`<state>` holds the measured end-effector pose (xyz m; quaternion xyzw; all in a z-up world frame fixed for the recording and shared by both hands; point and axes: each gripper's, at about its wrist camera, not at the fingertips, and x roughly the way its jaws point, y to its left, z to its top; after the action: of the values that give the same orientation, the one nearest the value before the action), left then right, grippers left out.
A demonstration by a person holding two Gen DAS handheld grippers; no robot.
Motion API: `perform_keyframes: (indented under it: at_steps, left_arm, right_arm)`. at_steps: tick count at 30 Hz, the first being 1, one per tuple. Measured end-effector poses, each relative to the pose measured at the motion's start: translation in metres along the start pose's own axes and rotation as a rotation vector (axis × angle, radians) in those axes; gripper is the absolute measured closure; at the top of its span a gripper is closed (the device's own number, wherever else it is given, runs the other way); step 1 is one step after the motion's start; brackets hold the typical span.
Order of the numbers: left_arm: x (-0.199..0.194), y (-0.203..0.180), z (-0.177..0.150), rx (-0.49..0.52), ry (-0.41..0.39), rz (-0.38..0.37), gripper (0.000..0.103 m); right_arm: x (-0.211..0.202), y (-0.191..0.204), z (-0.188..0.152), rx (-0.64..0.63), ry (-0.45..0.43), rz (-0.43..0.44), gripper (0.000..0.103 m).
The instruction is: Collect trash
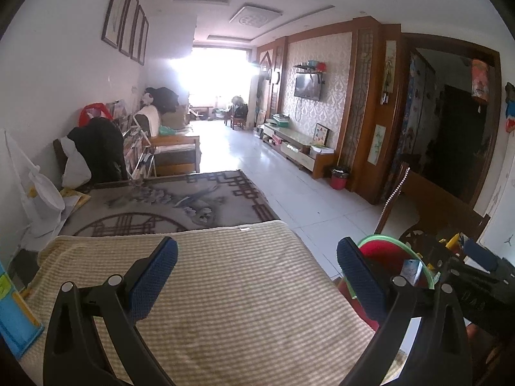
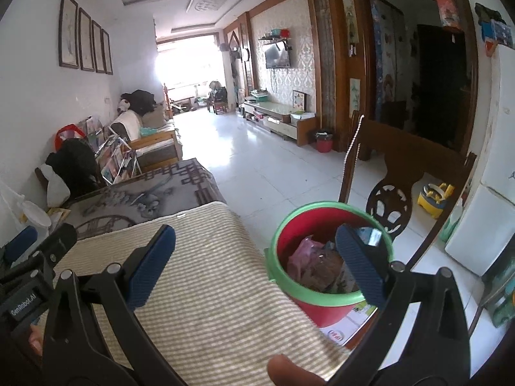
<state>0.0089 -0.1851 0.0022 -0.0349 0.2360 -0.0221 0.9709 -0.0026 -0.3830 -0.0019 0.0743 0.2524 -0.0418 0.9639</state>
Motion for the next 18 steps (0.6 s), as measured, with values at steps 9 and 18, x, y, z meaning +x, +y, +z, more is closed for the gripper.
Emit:
perform_keyframes:
  at_steps: [9,18]
  left_arm:
    - [0.024,0.030,0.007,0.007,0.017,-0.054,0.008]
    - [0.040,0.039,0.004,0.029,0.047,-0.111,0.008]
  right_arm:
    - [0.008,0.029,-0.004,0.000,0.002,-0.067,0.005]
    - [0.009,0.035,-0.011,0.014,0.022,-0.133,0.005]
